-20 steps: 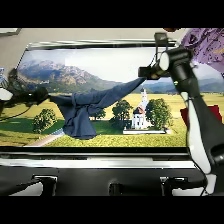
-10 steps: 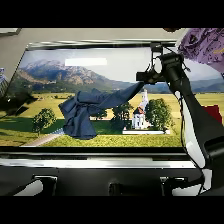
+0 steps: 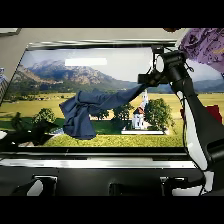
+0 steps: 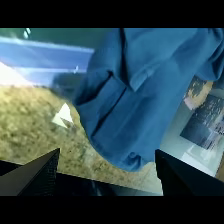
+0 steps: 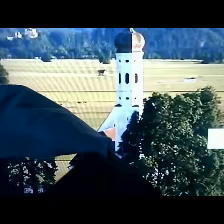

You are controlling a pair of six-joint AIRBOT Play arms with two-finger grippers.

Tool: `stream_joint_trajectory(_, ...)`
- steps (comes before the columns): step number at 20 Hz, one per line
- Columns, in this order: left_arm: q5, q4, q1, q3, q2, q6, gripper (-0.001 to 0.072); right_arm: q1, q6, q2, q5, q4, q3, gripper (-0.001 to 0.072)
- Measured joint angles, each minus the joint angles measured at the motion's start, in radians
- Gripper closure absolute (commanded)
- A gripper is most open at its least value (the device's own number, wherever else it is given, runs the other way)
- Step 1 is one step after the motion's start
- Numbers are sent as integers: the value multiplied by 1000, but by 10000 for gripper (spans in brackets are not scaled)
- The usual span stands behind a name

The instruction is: Fold the clothes and pants, and hang the long-sleeved shirts on hangers.

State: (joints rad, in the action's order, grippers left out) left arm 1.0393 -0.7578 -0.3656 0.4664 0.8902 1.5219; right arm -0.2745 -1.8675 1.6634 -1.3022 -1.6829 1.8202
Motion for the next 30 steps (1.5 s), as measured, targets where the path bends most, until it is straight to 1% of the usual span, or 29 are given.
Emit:
stream_joint_trajectory(3, -97, 57, 107, -51, 23, -1, 46, 0, 0, -1, -33, 0, 0, 681)
stream_joint_trajectory(6, -178, 98, 211, -71, 90, -3, 47, 0, 0, -1, -53, 0, 0, 681)
stream_joint_trajectory(10, -233, 138, 292, -77, 179, -4, 54, 0, 0, -2, -76, 0, 0, 681)
stream_joint_trajectory(11, -243, 144, 303, -77, 193, -3, 80, 0, 0, -3, -80, 0, 0, 681)
stream_joint_trajectory(12, -257, 152, 312, -77, 204, -2, 131, 0, 0, -6, -81, 0, 0, 681)
stream_joint_trajectory(13, -273, 157, 320, -78, 211, -3, 154, 0, 0, -8, -86, 0, 0, 681)
stream_joint_trajectory(15, -319, 174, 340, -78, 228, -3, 385, 0, 0, -11, -86, 0, 0, 681)
stream_joint_trajectory(16, -347, 176, 354, -77, 239, -4, 599, 0, 0, -13, -87, 0, 0, 681)
stream_joint_trajectory(17, -367, 176, 367, -74, 250, -4, 688, 0, 0, -15, -89, 0, 0, 681)
stream_joint_trajectory(20, -385, 180, 395, -31, 263, -26, 691, 0, 0, -22, -97, 0, 0, 682)
stream_joint_trajectory(23, -352, 173, 371, 110, 229, -56, 692, 0, 5, -46, -99, -29, 2, 682)
stream_joint_trajectory(25, -298, 131, 314, 285, 197, -55, 692, 0, 5, -76, -87, -94, 19, 682)
stream_joint_trajectory(27, -224, 68, 243, 507, 171, -32, 692, 0, 5, -116, -78, -178, 58, 682)
stream_joint_trajectory(30, -98, -51, 135, 878, 145, 34, 692, 0, 4, -206, -75, -297, 125, 682)
